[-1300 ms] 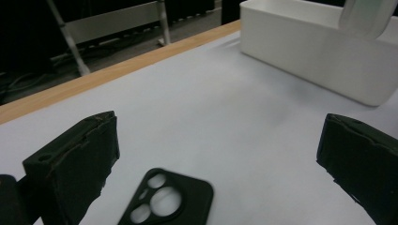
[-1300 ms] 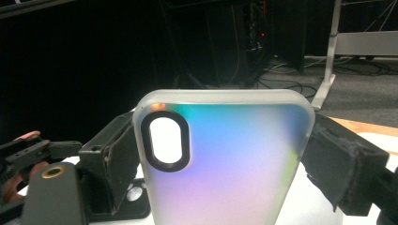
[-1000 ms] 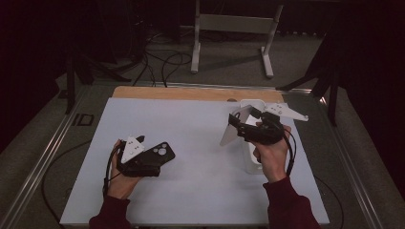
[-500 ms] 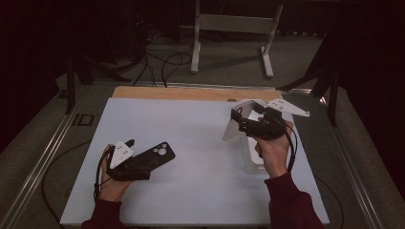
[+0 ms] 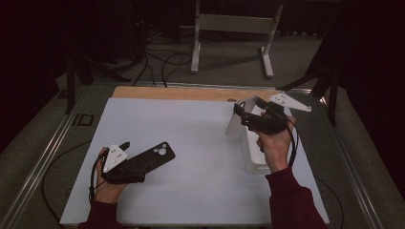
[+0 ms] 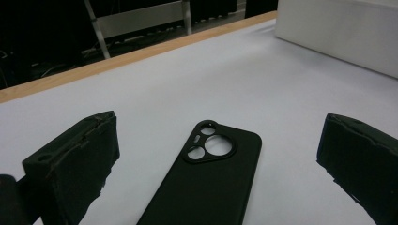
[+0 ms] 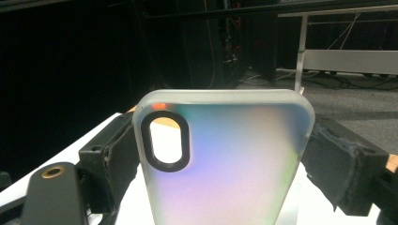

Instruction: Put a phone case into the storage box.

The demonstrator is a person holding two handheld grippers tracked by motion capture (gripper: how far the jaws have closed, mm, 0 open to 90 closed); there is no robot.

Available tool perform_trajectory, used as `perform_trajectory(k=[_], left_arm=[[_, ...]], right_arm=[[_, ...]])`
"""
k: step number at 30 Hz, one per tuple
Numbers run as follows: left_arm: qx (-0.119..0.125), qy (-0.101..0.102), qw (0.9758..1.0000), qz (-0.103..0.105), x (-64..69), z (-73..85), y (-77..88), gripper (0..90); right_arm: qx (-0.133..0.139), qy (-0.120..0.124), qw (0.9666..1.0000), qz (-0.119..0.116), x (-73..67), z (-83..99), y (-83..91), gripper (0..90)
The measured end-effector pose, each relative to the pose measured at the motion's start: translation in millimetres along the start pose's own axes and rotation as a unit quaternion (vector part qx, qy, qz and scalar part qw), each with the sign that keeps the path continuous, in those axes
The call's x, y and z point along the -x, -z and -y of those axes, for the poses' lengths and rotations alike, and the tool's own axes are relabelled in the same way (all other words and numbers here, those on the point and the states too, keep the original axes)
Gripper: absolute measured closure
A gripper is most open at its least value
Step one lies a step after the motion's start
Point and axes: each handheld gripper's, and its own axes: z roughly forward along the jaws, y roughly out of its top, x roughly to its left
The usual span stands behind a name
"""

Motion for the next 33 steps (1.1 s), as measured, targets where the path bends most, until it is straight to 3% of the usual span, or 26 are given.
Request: perform_trajectory(k=[15, 33], left_arm=[[0.002, 0.000, 1.0000, -0.008, 0.9, 0.9, 1.3, 0.0], [0.000, -0.002, 0.9999, -0.011, 1.9, 1.2, 0.0, 0.0]], right_arm=[[0.010, -0.019, 0.9995, 0.024, 13.3, -5.3, -11.2, 17.0], [0.016, -0.018, 0.9981, 0.057, 26.0, -12.4, -27.7, 17.0]])
